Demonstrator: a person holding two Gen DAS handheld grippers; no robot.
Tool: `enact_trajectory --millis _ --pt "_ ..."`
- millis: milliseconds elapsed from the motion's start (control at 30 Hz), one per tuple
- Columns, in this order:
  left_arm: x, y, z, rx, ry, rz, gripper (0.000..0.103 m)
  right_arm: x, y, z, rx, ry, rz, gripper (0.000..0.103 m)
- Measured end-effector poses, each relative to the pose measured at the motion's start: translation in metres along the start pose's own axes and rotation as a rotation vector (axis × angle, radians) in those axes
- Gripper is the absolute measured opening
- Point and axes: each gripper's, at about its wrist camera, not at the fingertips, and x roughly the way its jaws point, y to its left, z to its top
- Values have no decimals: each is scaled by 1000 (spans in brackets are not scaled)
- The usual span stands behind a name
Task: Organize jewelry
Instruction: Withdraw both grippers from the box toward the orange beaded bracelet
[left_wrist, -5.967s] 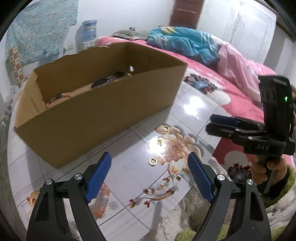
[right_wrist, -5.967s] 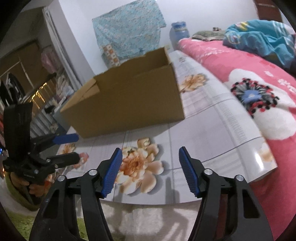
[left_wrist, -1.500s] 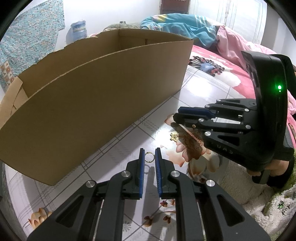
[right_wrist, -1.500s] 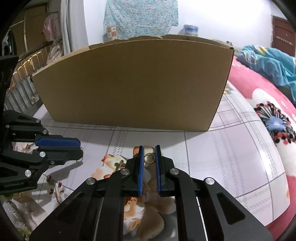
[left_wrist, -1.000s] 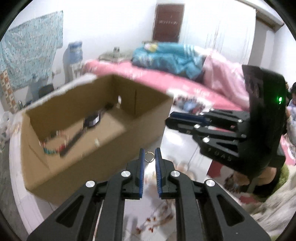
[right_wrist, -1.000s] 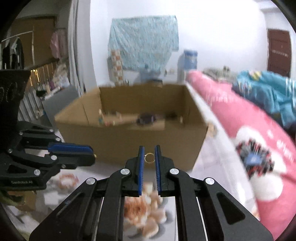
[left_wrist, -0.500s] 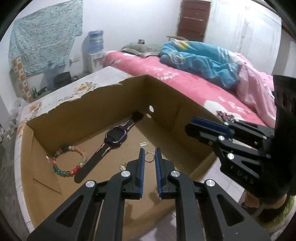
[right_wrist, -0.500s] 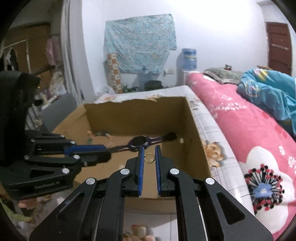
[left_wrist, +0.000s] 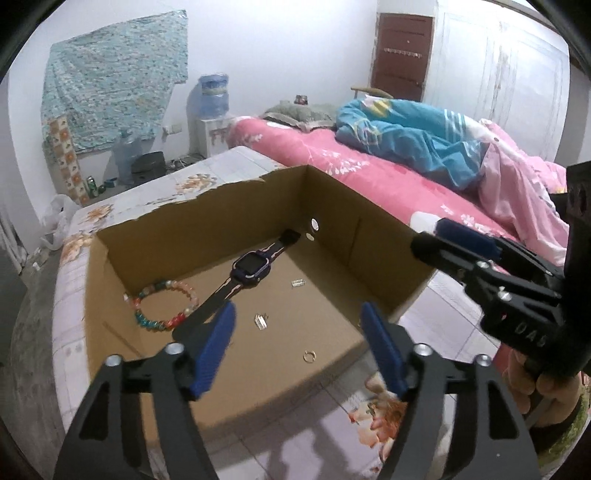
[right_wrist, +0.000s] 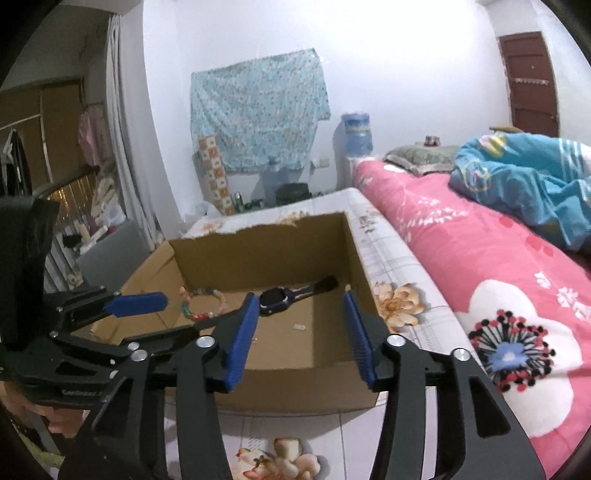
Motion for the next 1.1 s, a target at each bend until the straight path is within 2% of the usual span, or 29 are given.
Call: enact_trajectory --millis 33,200,400,767,1100 --pt "-5 0 -2 -4 -7 4 82 -6 1 -1 3 -10 -1 57" --pt "-33 -4 -23 -16 -27 22 97 -30 4 -10 20 -34 4 84" --pt "-49 -6 -49 -29 6 54 97 -46 8 -27 31 -10 -10 94" --pt "-70 -11 -96 -49 58 64 97 -54 16 -59 78 90 -36 95" --pt "-82 16 -138 -126 102 85 97 -52 29 -83 84 190 -67 95"
